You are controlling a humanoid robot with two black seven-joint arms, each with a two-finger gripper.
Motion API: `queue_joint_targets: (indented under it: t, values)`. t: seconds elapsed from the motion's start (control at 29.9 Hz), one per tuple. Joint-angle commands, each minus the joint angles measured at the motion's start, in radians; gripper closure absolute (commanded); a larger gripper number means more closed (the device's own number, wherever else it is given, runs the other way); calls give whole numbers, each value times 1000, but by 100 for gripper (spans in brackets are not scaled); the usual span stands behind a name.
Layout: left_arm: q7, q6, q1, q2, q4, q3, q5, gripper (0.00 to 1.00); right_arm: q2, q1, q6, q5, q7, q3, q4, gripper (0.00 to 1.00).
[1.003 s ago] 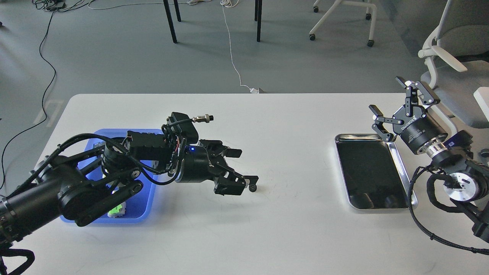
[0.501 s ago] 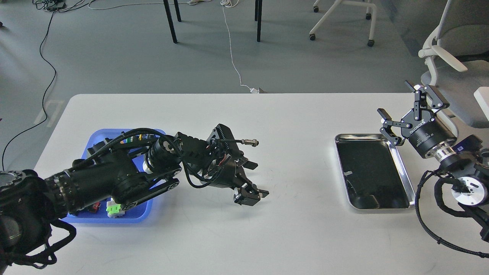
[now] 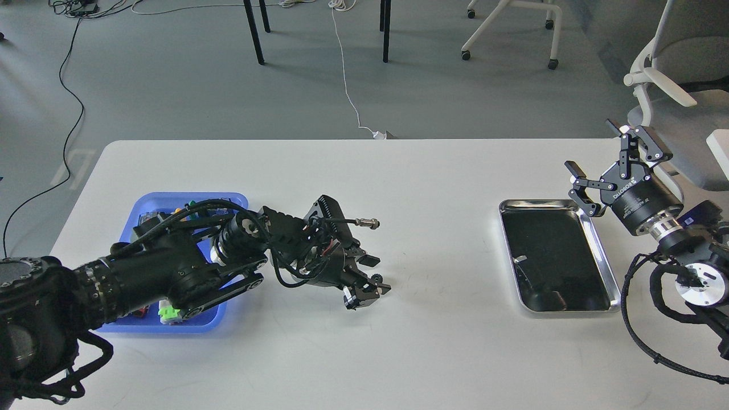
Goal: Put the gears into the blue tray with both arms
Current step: 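Close the left gripper on the black gear, then carry the gear into the blue tray and release it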
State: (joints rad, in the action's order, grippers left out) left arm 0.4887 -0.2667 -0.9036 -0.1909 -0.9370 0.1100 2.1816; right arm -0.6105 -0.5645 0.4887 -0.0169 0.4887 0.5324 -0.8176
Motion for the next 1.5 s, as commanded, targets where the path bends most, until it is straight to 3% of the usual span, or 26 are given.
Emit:
queue_joint_targets:
  t: [0.0, 0.17, 0.43, 0.9, 1.2, 1.47]
  values:
    - [0, 1, 9, 1, 4, 0, 0, 42, 0, 0, 0, 0, 0, 0, 0, 3]
    - [0, 1, 23, -1, 10, 0, 0, 47, -2, 0, 0, 0, 0, 0, 0, 3]
    - [0, 35, 23, 2, 41, 0, 0, 82, 0, 2, 0, 0, 0, -2, 0, 3]
    - [0, 41, -38, -18, 4, 13, 0, 86, 0, 2, 0, 0, 0, -2, -2, 3]
    - [0, 30, -129, -309, -132, 13, 0, 84, 0, 0, 0, 0, 0, -2, -8, 3]
    - [0, 30, -19, -597, -172, 14, 0, 83, 11, 2, 0, -1, 0, -6, -8, 3]
